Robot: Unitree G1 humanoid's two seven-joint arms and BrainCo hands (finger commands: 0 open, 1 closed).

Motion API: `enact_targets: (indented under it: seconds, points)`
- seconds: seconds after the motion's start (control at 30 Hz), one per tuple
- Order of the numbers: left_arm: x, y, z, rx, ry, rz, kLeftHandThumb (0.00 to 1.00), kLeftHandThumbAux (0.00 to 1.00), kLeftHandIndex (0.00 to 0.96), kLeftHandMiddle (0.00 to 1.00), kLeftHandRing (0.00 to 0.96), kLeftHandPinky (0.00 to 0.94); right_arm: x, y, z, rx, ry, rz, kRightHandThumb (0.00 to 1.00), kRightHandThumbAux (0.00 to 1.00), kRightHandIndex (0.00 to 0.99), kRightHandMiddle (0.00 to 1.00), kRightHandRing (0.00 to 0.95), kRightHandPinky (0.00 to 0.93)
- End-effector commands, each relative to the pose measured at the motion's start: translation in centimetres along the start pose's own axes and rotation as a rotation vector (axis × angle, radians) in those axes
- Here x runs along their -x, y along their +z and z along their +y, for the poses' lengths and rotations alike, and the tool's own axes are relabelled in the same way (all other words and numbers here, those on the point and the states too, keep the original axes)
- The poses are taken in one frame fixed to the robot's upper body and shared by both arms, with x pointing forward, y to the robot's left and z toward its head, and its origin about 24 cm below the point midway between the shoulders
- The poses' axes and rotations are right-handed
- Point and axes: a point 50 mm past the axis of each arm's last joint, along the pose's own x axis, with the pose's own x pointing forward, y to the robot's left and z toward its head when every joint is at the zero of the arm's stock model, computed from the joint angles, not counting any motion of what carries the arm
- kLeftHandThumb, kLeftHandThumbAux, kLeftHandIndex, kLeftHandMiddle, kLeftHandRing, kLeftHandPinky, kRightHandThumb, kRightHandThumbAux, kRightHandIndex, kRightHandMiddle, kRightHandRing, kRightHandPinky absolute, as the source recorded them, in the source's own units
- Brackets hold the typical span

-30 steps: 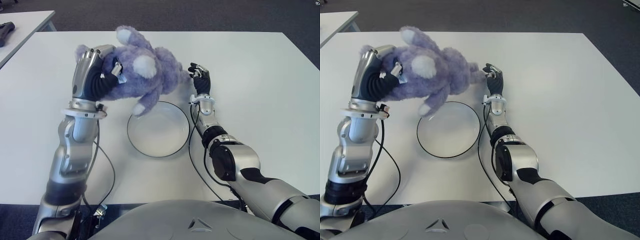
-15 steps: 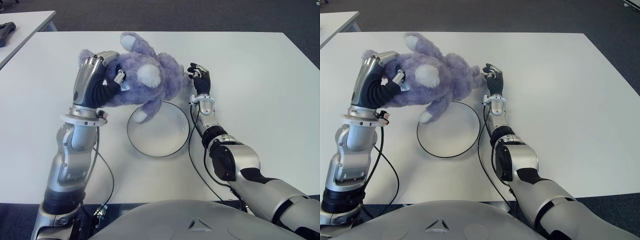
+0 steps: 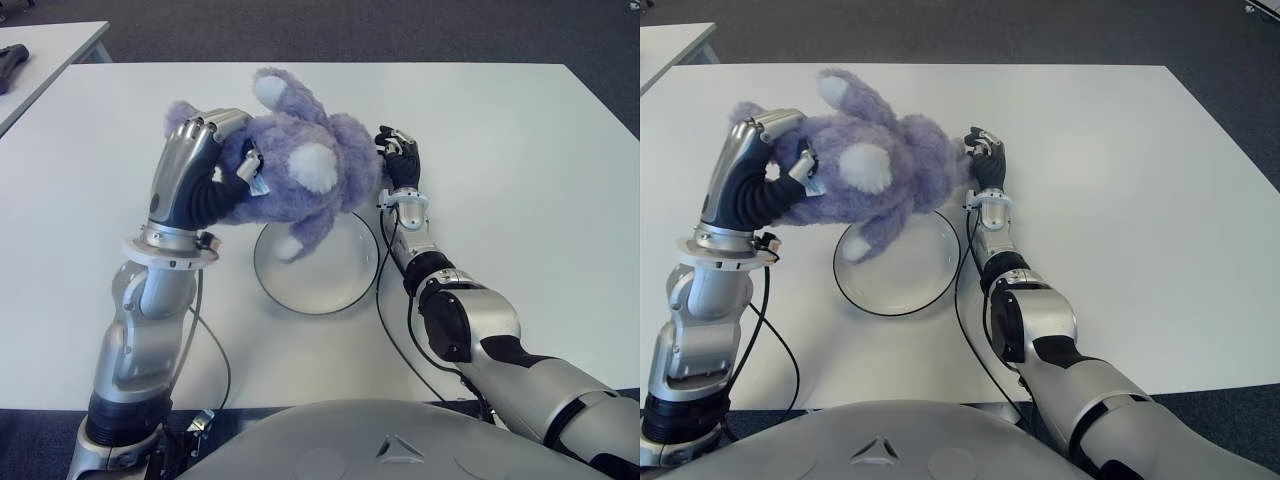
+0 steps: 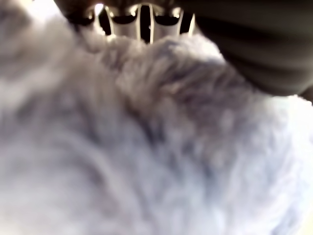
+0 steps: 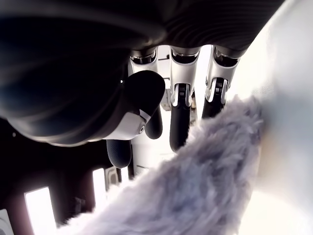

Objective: Put the doll into the plate.

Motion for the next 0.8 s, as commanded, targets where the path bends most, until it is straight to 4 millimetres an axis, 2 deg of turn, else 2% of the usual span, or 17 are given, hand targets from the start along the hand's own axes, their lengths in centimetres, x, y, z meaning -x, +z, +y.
enact_targets:
  seconds: [0.03, 0.17, 0.53, 0.8]
  points:
    - [1.0, 0.2, -1.7, 0.045, -0.097, 0.017, 0.736, 0.697, 0.442, 0.844, 0.846, 0.851, 7.6, -9.2, 1.2, -0.024, 0.000, 0.447, 1.000, 0.695, 0.445, 0.236, 0.368, 0.472]
    - [1.0, -0.2, -3.2, 0.073, -0.140, 0.037, 0.735, 0.697, 0.442, 0.845, 0.846, 0.851, 7.6, -9.2, 1.3, -0.033, 0.000, 0.447, 1.000, 0.695, 0.445, 0.240, 0.368, 0.470]
    - [1.5, -0.4, -4.4, 0.179, -0.179, 0.100, 0.736, 0.696, 0.442, 0.841, 0.843, 0.850, 7.7, -9.3, 1.3, -0.045, -0.009, 0.448, 1.000, 0.695, 0.444, 0.240, 0.367, 0.477]
    - [1.6, -1.6, -7.2, 0.188, -0.157, 0.141, 0.738, 0.695, 0.443, 0.847, 0.854, 0.852, 7.8, -9.3, 1.3, -0.048, -0.014, 0.447, 1.000, 0.695, 0.445, 0.240, 0.367, 0.478]
